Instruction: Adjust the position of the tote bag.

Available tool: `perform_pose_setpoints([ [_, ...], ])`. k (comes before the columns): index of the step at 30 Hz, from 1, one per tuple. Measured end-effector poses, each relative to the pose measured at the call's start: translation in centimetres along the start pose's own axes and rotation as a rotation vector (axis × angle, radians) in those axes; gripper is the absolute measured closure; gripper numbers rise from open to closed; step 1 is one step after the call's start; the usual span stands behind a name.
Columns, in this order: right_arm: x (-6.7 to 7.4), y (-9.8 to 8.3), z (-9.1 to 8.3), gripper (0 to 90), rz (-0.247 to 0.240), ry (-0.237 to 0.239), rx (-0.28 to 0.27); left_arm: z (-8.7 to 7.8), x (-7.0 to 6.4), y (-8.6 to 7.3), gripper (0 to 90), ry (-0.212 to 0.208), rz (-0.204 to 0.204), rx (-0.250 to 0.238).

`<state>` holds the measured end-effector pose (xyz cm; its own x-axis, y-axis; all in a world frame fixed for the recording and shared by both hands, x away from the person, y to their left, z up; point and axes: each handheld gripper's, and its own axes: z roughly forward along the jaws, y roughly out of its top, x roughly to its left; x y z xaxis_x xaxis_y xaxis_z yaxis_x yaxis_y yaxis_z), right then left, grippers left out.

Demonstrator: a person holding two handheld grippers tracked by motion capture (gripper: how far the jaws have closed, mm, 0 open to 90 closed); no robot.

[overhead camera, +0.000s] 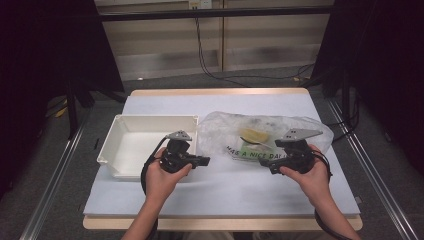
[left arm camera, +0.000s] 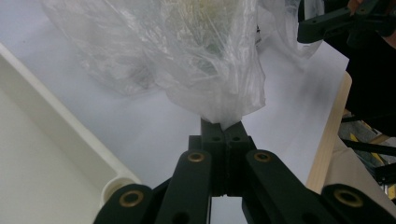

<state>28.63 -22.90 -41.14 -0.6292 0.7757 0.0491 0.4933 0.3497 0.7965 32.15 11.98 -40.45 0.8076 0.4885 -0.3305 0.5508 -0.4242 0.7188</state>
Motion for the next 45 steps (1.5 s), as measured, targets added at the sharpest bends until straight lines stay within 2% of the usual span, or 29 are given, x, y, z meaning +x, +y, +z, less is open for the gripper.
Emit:
perform_pose_setpoints([
  [11, -1.0, 1.3, -0.3, 9.9, -0.005, -0.016, -0.023, 0.1, 0.1, -0.1, 90.0, -0.002, -0.005, 0.003],
  [18, -0.6, 1.5, -0.6, 9.9, -0.019, -0.008, -0.033, -0.1, 0.0, 0.1, 90.0, 0.008, 0.003, 0.007],
  [25, -1.2, 1.8, -1.3, 9.0, -0.013, -0.035, -0.049, -0.2, -0.2, 0.2, 90.0, -0.003, 0.001, -0.004],
  [28, -1.2, 2.1, -1.3, 8.7, -0.011, -0.044, -0.057, -0.1, -0.2, 0.2, 90.0, -0.007, 0.0, -0.007],
  [36, -0.8, 2.8, -1.1, 8.8, -0.029, -0.022, -0.064, -0.1, -0.4, 0.5, 90.0, -0.019, 0.004, -0.011],
  [42, -0.8, 3.1, -1.1, 8.5, -0.039, -0.037, -0.062, -0.3, -0.3, 0.6, 90.0, -0.016, 0.003, -0.015],
  [45, -1.1, 3.2, -1.1, 7.6, -0.027, -0.044, -0.062, -0.4, -0.3, 0.6, 90.0, -0.017, 0.001, -0.016],
])
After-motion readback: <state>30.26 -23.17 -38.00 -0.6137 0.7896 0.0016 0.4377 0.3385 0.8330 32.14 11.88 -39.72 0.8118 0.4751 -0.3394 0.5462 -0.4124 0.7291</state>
